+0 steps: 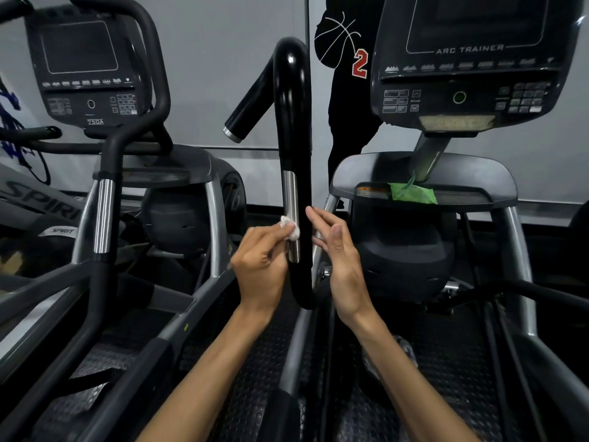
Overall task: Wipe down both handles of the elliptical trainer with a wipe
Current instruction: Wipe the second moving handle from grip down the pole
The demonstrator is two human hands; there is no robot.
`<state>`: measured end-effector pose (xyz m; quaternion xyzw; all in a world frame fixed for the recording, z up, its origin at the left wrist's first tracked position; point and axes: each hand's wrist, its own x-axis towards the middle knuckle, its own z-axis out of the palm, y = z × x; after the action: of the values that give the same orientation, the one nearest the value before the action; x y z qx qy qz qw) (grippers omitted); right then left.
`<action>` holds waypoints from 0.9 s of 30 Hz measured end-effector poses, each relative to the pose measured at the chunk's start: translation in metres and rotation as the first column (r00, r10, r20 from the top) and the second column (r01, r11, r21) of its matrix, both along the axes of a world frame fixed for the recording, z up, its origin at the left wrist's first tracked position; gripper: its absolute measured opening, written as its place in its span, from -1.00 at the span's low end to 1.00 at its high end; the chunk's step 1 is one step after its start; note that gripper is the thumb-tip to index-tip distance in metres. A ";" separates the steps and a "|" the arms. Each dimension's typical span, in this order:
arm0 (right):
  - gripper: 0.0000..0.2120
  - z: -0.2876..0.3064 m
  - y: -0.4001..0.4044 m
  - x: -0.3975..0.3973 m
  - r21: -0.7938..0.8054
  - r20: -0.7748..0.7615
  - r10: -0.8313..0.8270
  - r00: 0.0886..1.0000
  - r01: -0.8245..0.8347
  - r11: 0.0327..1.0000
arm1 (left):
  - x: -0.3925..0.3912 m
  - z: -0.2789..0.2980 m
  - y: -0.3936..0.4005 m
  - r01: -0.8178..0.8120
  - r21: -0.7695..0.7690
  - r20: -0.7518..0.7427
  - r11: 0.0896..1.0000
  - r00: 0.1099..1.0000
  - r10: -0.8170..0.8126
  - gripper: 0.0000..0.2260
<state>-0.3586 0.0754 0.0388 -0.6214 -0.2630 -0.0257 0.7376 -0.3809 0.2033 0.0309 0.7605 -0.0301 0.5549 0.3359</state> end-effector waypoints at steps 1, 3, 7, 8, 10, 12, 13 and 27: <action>-0.30 0.000 0.000 0.000 0.003 -0.001 -0.004 1.000 0.004 1.000 | 0.000 0.000 -0.004 -0.004 0.020 -0.003 1.000 1.000 0.004 -0.82; -0.26 0.000 0.000 0.000 0.008 -0.005 0.003 1.000 -0.003 1.000 | -0.005 -0.010 -0.008 0.005 0.083 -0.046 0.997 0.999 -0.001 -0.74; -0.23 0.001 0.002 0.000 -0.012 0.009 -0.026 1.000 0.026 1.000 | -0.008 -0.012 0.004 0.039 -0.034 -0.091 0.999 0.995 -0.042 -0.73; -0.25 0.000 0.002 0.000 -0.014 0.010 -0.031 0.999 0.031 0.999 | -0.006 -0.005 0.004 0.044 -0.059 -0.078 0.997 0.996 -0.048 -0.77; -0.32 -0.001 0.002 0.000 -0.012 0.003 -0.029 1.000 0.029 0.999 | -0.002 0.008 -0.001 0.056 -0.069 -0.051 0.996 0.997 -0.060 -0.86; -0.38 -0.002 0.002 0.000 -0.004 -0.011 -0.017 1.000 0.017 1.000 | -0.002 0.008 -0.008 0.053 -0.034 -0.042 0.998 0.998 -0.054 -0.87; -0.37 -0.002 0.001 0.000 0.000 -0.010 -0.012 1.000 0.012 1.000 | -0.005 0.003 -0.008 0.054 -0.017 -0.044 0.998 0.997 -0.055 -0.86; -0.44 0.002 0.001 0.002 0.012 -0.017 -0.017 1.000 0.017 1.000 | 0.000 0.015 -0.013 -0.056 0.182 -0.022 0.982 0.998 0.061 -0.78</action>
<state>-0.3567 0.0766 0.0404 -0.6193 -0.2513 -0.0283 0.7433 -0.3811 0.1901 0.0460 0.7961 -0.0536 0.5488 0.2492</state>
